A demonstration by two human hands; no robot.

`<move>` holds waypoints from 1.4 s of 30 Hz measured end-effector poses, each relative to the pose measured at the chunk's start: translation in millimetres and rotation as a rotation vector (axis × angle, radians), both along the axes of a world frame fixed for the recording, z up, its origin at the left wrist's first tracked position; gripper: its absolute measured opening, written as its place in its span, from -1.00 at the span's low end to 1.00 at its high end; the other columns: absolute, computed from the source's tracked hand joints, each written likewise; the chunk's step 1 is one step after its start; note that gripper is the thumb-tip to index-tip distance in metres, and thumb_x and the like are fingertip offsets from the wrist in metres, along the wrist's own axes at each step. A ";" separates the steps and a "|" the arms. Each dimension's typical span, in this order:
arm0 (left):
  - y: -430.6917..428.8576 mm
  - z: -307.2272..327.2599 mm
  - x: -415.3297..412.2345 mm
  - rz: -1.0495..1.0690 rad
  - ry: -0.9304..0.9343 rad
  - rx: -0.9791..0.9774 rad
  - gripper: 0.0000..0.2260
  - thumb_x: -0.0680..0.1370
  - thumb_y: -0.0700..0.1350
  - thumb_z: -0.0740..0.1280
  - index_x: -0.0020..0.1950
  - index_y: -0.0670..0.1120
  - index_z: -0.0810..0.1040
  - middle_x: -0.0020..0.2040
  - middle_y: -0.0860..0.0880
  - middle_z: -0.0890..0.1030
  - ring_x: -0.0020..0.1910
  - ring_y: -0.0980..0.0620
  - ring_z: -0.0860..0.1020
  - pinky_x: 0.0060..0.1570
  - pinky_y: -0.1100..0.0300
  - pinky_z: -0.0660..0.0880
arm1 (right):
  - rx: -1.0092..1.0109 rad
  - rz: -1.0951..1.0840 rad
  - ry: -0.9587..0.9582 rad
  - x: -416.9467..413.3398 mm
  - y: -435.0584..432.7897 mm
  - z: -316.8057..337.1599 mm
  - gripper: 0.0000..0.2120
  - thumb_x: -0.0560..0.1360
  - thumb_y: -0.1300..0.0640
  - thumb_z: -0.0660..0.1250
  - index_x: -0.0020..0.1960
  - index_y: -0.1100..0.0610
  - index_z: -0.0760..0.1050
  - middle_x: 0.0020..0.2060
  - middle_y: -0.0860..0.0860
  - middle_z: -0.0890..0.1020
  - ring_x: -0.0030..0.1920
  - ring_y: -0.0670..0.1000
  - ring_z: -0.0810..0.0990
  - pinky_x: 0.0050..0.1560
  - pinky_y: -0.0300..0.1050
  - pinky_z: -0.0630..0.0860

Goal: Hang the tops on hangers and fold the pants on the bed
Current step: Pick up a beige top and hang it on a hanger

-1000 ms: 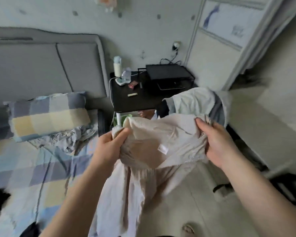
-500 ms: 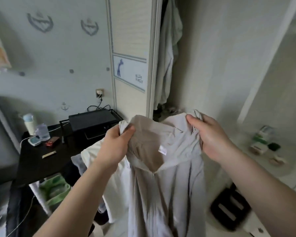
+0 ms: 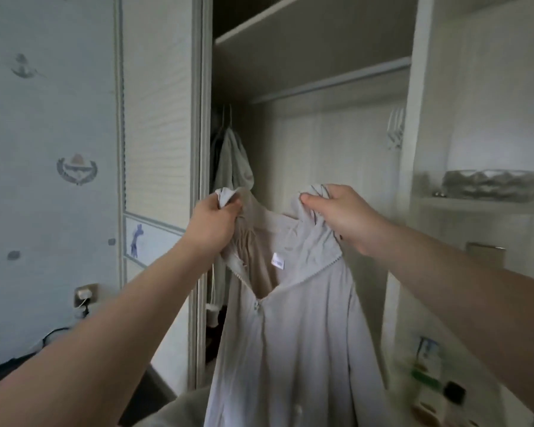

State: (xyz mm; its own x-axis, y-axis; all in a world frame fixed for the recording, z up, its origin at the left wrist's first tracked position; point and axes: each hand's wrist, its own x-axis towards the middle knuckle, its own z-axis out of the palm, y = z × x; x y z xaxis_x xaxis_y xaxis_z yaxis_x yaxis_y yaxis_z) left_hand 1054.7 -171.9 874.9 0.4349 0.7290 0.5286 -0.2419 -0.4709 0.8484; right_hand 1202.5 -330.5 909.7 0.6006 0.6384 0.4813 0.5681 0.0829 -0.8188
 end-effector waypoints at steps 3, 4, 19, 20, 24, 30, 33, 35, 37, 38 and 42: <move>34.5 43.6 40.6 -0.026 0.005 0.096 -0.84 0.65 -0.04 0.30 -0.06 -0.08 0.57 -0.20 -0.11 0.60 -0.22 -0.06 0.57 -0.16 0.06 0.54 | -0.014 -0.097 -0.097 25.1 24.9 40.9 -0.83 0.58 0.06 0.37 -0.06 0.17 0.58 -0.11 0.17 0.67 -0.06 0.14 0.66 -0.03 -0.01 0.57; 46.6 56.2 54.0 -0.035 0.001 0.122 -0.83 0.65 -0.02 0.29 -0.09 -0.05 0.56 -0.21 -0.09 0.60 -0.24 -0.05 0.57 -0.20 0.11 0.54 | -0.013 -0.132 -0.122 32.8 33.0 53.2 -0.83 0.58 0.06 0.37 -0.08 0.16 0.55 -0.15 0.15 0.63 -0.10 0.12 0.64 -0.08 -0.05 0.54; 151.1 190.5 204.5 -0.224 0.011 0.422 -0.81 0.65 -0.07 0.29 -0.14 -0.08 0.53 -0.21 -0.08 0.57 -0.16 -0.11 0.55 -0.09 0.11 0.46 | -0.342 -0.755 -0.311 137.3 118.2 167.3 -0.75 0.57 0.02 0.37 -0.14 0.20 0.49 -0.26 0.14 0.59 -0.31 0.10 0.58 -0.32 -0.12 0.56; 152.1 195.5 212.1 -0.228 0.005 0.433 -0.80 0.65 -0.09 0.29 -0.17 -0.06 0.51 -0.23 -0.04 0.54 -0.17 -0.08 0.53 -0.13 0.16 0.43 | -0.433 -0.883 -0.410 143.3 118.1 171.6 -0.74 0.56 0.03 0.37 -0.15 0.21 0.48 -0.26 0.15 0.61 -0.29 0.13 0.60 -0.30 -0.11 0.55; 151.1 209.9 237.0 -0.244 -0.041 0.456 -0.77 0.65 -0.14 0.27 -0.22 -0.05 0.45 -0.23 0.00 0.51 -0.17 -0.04 0.51 -0.18 0.21 0.40 | -0.533 -1.310 -0.824 168.8 109.6 182.5 -0.82 0.52 0.14 0.27 0.11 0.12 0.46 0.12 0.16 0.59 0.12 0.21 0.56 0.00 -0.02 0.45; 152.0 217.6 262.2 -0.266 -0.056 0.469 -0.82 0.65 -0.11 0.27 -0.14 -0.10 0.48 -0.14 -0.05 0.56 -0.09 -0.07 0.51 -0.05 0.19 0.37 | -0.740 -1.726 -1.105 205.8 82.6 199.2 -0.64 0.54 0.14 0.20 0.33 0.07 0.39 0.31 0.17 0.43 0.32 0.21 0.36 0.28 0.07 0.27; 152.9 219.9 270.0 -0.264 -0.053 0.470 -0.75 0.65 -0.11 0.26 -0.24 -0.05 0.44 -0.24 0.03 0.51 -0.21 0.02 0.48 -0.09 0.20 0.35 | -0.806 -1.812 -1.078 217.4 67.3 205.2 -0.64 0.61 0.17 0.09 0.37 0.07 0.43 0.34 0.16 0.44 0.33 0.20 0.37 0.31 0.07 0.25; 153.9 219.7 272.3 -0.268 -0.037 0.475 -0.78 0.65 -0.13 0.26 -0.19 -0.08 0.49 -0.23 -0.01 0.53 -0.17 -0.04 0.52 -0.10 0.19 0.38 | -0.857 -1.834 -1.079 221.5 58.7 209.0 -0.64 0.61 0.18 0.10 0.37 0.07 0.45 0.34 0.14 0.47 0.33 0.20 0.41 0.30 0.05 0.27; 155.7 219.3 274.0 -0.258 -0.018 0.492 -0.81 0.64 -0.14 0.25 -0.16 -0.12 0.52 -0.22 -0.06 0.55 -0.12 -0.12 0.55 -0.12 0.18 0.40 | -0.889 -1.836 -1.060 224.3 51.3 214.5 -0.65 0.62 0.19 0.11 0.36 0.08 0.48 0.31 0.13 0.51 0.31 0.20 0.47 0.25 0.01 0.33; 157.3 219.3 274.8 -0.250 -0.012 0.497 -0.80 0.64 -0.15 0.25 -0.18 -0.11 0.51 -0.23 -0.05 0.54 -0.12 -0.12 0.55 -0.14 0.18 0.40 | -0.888 -1.828 -1.047 224.3 48.2 217.7 -0.66 0.61 0.21 0.12 0.33 0.09 0.50 0.29 0.12 0.54 0.29 0.19 0.52 0.21 0.00 0.37; 165.1 222.1 276.4 -0.227 -0.018 0.475 -0.78 0.63 -0.12 0.27 -0.22 -0.09 0.47 -0.18 -0.09 0.57 -0.10 -0.14 0.56 -0.11 0.16 0.43 | -0.803 -1.784 -0.989 222.8 41.4 230.2 -0.67 0.60 0.28 0.15 0.26 0.15 0.57 0.23 0.14 0.59 0.24 0.21 0.60 0.13 0.02 0.48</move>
State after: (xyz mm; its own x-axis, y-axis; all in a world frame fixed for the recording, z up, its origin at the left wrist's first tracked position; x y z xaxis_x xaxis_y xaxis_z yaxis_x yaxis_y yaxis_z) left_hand 1331.1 -6.9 1097.0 0.5421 0.2956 0.7866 -0.3952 -0.7364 0.5491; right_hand 1425.3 -289.1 1139.9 0.4177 0.0162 0.9084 -0.2193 -0.9685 0.1181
